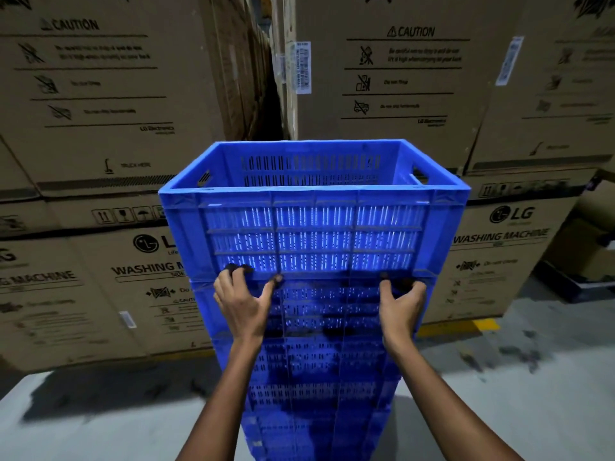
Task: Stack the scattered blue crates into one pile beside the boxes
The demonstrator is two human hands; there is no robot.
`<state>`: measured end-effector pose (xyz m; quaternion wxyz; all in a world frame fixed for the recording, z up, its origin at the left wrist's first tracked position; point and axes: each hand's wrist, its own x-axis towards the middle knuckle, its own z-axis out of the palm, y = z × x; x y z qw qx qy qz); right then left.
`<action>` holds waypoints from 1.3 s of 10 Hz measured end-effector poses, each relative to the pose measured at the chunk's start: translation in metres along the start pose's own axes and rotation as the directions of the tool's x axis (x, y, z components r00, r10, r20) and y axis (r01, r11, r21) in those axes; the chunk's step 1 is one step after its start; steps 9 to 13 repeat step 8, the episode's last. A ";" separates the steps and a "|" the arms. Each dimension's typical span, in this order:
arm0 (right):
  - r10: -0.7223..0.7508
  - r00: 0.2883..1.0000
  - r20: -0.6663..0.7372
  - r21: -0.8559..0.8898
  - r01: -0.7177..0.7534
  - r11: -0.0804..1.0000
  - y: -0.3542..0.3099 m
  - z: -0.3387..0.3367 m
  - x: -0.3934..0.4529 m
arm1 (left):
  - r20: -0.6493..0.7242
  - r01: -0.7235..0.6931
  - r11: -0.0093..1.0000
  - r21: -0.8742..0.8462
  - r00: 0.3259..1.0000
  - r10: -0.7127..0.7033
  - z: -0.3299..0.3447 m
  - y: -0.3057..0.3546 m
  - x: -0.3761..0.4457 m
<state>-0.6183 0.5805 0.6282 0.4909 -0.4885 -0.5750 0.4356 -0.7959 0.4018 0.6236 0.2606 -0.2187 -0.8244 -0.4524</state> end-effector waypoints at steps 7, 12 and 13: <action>-0.096 0.993 0.070 -0.045 0.100 0.994 -0.010 -0.025 -0.026 | 0.035 -0.265 0.964 -0.041 0.963 0.266 -0.008 0.020 -0.041; -0.244 0.963 0.116 -0.109 0.257 0.960 -0.010 -0.031 -0.045 | 0.118 -0.325 0.942 -0.082 0.935 0.333 -0.015 0.028 -0.055; -0.244 0.963 0.116 -0.109 0.257 0.960 -0.010 -0.031 -0.045 | 0.118 -0.325 0.942 -0.082 0.935 0.333 -0.015 0.028 -0.055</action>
